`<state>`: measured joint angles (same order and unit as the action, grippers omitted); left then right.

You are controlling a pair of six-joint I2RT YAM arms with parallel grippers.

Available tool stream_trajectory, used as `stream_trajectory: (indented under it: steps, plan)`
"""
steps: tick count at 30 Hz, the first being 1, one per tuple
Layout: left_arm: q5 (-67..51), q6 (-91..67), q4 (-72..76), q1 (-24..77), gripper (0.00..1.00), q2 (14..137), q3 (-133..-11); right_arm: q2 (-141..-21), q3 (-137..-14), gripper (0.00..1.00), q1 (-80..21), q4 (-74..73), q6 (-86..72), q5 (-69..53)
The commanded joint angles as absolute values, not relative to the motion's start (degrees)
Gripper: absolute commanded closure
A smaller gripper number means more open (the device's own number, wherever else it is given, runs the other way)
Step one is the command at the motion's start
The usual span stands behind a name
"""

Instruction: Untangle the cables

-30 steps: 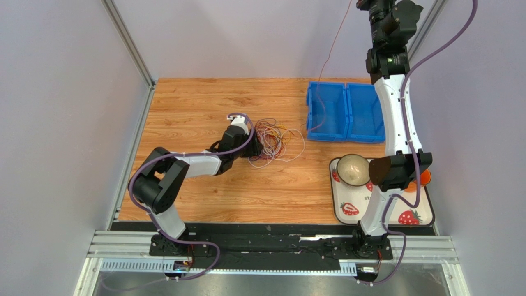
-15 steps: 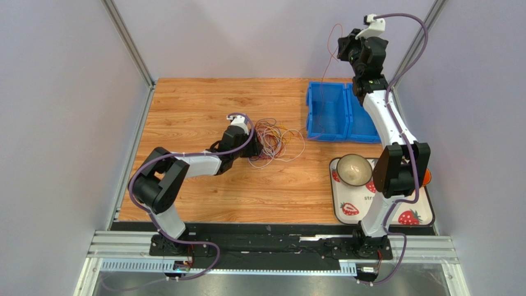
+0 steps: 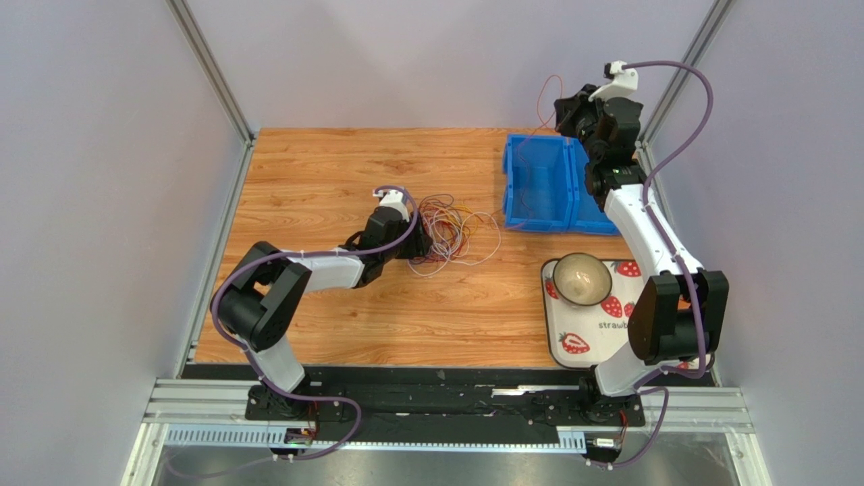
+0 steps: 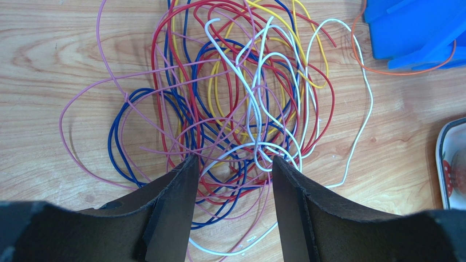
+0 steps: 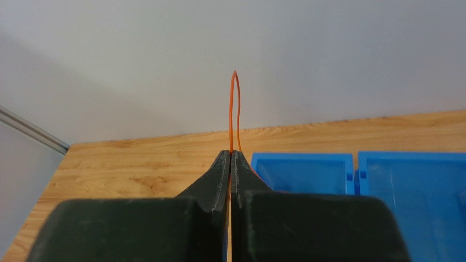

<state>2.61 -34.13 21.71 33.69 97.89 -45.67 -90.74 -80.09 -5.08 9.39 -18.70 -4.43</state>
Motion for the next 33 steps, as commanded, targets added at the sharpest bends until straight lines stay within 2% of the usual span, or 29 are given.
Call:
stream_trajectory:
  steps: [1,7,17,18,19,20,22,23,24,26,30,33]
  plan:
    - [2.5,-33.5,23.4,34.0,0.4,96.1,-46.4,-93.7,-80.1,1.0,-5.8,2.2,-20.6,-4.4]
    - [2.5,-33.5,23.4,34.0,0.4,96.2,-46.4,-100.7,-86.7,1.0,-5.8,-11.1,-20.9,-2.6]
    - [2.5,-33.4,23.4,34.0,0.4,96.2,-46.4,-109.7,-95.3,1.0,-5.7,-23.7,-21.6,-1.1]
    - [2.5,-33.4,23.5,34.0,0.4,96.2,-46.4,-110.9,-97.7,0.98,-5.7,-25.1,-21.5,-0.9]
    - [2.5,-33.4,23.5,34.1,0.4,96.2,-46.4,-111.3,-99.0,0.9,-5.8,-27.6,-21.0,-0.7]
    - [2.5,-33.3,23.5,34.0,0.4,96.2,-46.5,-111.4,-99.9,0.66,-5.8,-28.5,-20.8,-0.5]
    - [2.5,-33.3,23.5,34.1,0.4,96.3,-46.5,-110.7,-101.6,0.44,-5.9,-30.3,-20.4,0.0]
    - [2.5,-33.3,23.5,34.0,0.4,96.4,-46.6,-110.4,-102.0,0.29,-6.1,-30.8,-19.8,1.7]
    - [2.5,-33.2,23.4,34.0,0.4,96.4,-46.6,-110.0,-102.6,0.22,-6.3,-31.6,-19.6,2.7]
    - [2.5,-33.2,23.4,34.1,0.4,96.4,-46.7,-108.9,-104.0,0.18,-6.9,-34.3,-19.0,5.8]
    - [2.5,-33.2,23.4,34.1,0.4,96.5,-46.8,-106.5,-104.0,0.18,-8.0,-38.0,-19.8,9.6]
    - [2.4,-33.3,23.4,34.1,0.4,96.5,-46.7,-102.4,-99.3,0.19,-9.0,-39.1,-21.9,8.8]
